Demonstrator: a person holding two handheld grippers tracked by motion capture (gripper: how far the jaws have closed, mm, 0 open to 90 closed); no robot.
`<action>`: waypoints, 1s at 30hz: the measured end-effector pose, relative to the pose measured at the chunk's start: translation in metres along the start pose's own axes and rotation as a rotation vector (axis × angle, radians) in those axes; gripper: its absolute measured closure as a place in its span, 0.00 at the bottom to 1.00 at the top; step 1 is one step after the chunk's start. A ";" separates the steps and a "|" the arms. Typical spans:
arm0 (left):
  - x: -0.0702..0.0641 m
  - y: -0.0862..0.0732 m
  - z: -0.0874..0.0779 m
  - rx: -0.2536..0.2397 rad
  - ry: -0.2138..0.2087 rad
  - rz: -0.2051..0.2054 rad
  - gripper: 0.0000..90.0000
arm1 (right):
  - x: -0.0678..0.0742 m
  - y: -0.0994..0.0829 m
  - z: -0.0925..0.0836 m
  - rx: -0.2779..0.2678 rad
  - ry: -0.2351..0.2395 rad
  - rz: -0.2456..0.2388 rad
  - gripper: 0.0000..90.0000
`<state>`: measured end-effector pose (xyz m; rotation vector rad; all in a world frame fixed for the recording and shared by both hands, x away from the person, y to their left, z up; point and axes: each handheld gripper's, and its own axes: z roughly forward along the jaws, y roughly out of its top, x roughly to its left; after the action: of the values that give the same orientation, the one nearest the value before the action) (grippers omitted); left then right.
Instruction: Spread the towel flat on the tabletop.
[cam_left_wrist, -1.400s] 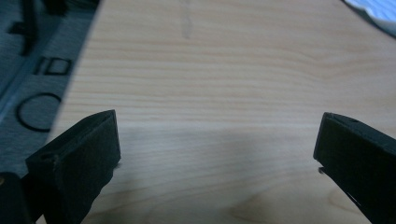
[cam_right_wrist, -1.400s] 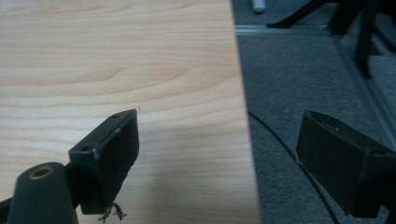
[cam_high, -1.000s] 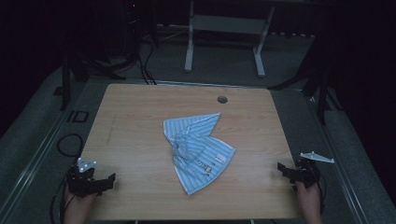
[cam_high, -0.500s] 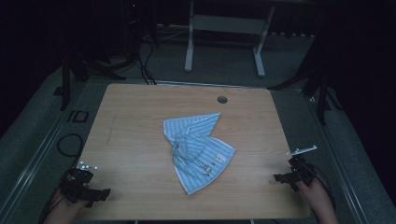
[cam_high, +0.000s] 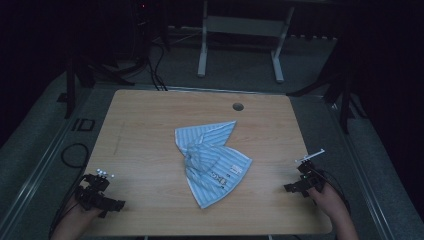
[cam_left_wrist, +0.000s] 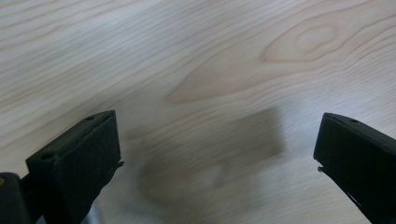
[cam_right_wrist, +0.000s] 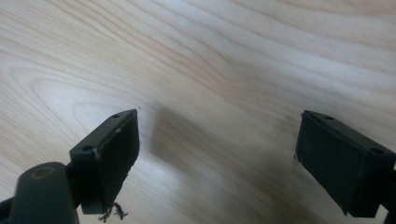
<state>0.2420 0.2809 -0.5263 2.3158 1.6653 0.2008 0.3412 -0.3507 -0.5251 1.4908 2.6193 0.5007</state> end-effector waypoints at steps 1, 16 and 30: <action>-0.005 0.006 0.002 -0.003 -0.008 0.010 0.00 | 0.003 0.006 0.001 -0.006 0.002 -0.015 0.15; -0.027 0.042 0.014 -0.004 -0.054 0.101 0.00 | 0.019 0.039 0.008 -0.025 0.036 -0.086 0.14; -0.048 0.069 0.022 0.000 -0.080 0.164 0.01 | 0.036 0.079 0.010 -0.033 0.050 -0.132 0.18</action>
<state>0.2953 0.2119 -0.5234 2.4278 1.4395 0.1390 0.3899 -0.2803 -0.5058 1.3012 2.7097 0.5719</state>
